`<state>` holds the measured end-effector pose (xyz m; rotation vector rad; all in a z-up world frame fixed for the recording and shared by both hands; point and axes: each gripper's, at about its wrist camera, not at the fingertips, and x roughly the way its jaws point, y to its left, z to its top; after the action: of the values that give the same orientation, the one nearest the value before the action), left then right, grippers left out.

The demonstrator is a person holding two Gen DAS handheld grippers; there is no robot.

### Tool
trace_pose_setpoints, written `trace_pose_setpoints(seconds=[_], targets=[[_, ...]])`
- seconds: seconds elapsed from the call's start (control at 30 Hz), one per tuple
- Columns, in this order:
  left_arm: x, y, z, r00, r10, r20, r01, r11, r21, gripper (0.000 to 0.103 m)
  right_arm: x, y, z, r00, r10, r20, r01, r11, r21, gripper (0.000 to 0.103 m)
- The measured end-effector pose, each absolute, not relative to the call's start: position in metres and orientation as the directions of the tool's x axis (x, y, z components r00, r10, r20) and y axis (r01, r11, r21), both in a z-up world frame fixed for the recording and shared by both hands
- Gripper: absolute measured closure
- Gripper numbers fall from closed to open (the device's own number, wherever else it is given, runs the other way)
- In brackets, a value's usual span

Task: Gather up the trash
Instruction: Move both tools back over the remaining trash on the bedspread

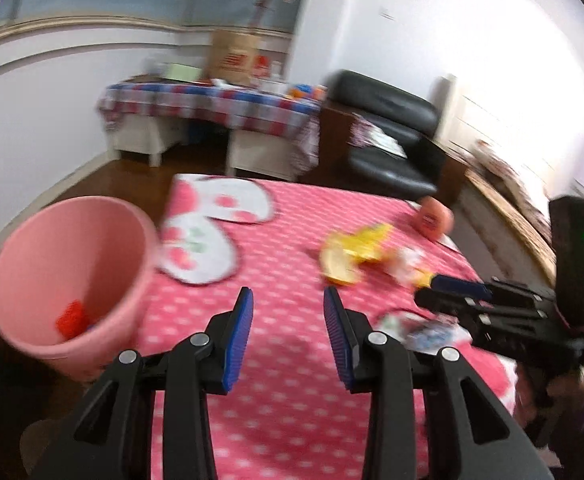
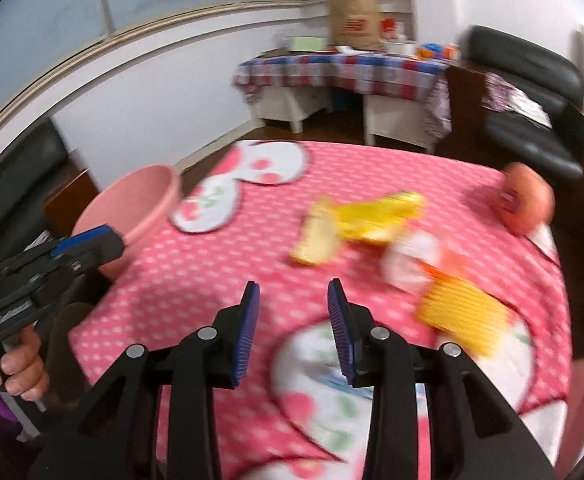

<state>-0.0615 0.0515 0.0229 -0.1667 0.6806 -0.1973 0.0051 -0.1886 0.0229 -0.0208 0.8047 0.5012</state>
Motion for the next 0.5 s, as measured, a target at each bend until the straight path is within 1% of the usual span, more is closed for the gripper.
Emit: trace_pose_setpoints(seconds=[0.17,0.3,0.5], targets=[[-0.056,0.002,0.017,0.707,-0.327,-0.627,0.270,0.944,-0.188,0.064,0.004,-0.244,0.012,0.619,0.357,-0.700,-0.336,0.926,0.175,0.067],[-0.051,-0.033,0.010,0.641,-0.401,-0.655,0.377,0.907,-0.187,0.055,0.001,-0.273,0.003,0.629,0.330,-0.704,-0.289,0.940,0.183,0.067],[-0.042,-0.085,-0.015,0.560,-0.415,-0.717,0.485,0.866,-0.123,0.055,-0.004,-0.305,-0.011,0.627,0.334,-0.704,-0.253,0.942,0.222,0.067]])
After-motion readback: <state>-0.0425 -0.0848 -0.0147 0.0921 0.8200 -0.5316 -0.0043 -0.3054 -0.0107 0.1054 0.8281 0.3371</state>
